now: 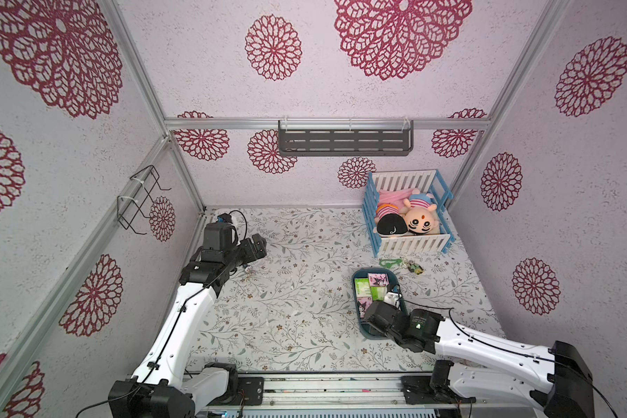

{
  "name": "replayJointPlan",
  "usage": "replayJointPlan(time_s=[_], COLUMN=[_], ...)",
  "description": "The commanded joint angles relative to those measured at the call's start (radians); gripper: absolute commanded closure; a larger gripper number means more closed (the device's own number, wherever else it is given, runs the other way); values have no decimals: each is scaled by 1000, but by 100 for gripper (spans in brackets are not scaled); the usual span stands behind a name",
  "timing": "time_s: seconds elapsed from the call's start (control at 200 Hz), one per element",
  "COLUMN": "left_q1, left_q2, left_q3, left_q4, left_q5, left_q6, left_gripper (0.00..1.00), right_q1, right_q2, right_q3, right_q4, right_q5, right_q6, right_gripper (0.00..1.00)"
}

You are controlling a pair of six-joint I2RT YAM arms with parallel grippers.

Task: Put the pocket tissues into the storage box
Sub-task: Place the pocket tissues in the storage box, then reset both arms

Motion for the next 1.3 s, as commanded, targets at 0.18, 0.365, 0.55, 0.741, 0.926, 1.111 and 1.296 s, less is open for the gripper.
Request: replayJointPlan(time_s=[0.18,0.365,0.55,0.741,0.926,1.111,1.296], left_q1=[52,165,170,170,174,205,216], left_q2=[-80,-119,-29,187,292,350,391], left_q3=[-106,-359,-516,-524,-539,-598,-629], left_q4=[157,473,816,1024,1138,1313,1390], left_q5=[-297,-305,-362,-363,-358,-334,-290], left_q6=[197,221,234,304,359,350,350], left_gripper=[3,3,3,3,3,3,3], right_q1=[-119,-407,-641,-755,-773,-810,-813], right_q2=[35,-57,-62,12,92,228,335], right_q3=[200,81,-66,-220,-407,-460,-434], right_q4=[393,714,920,1144,1499,1701,1800], right_q5=[235,96,-34,-67,-39,-63,-93], right_q6=[-478,-712,-803,-914,-1057,-1034,-1072], right_gripper=[13,1,1,1,1,1,1])
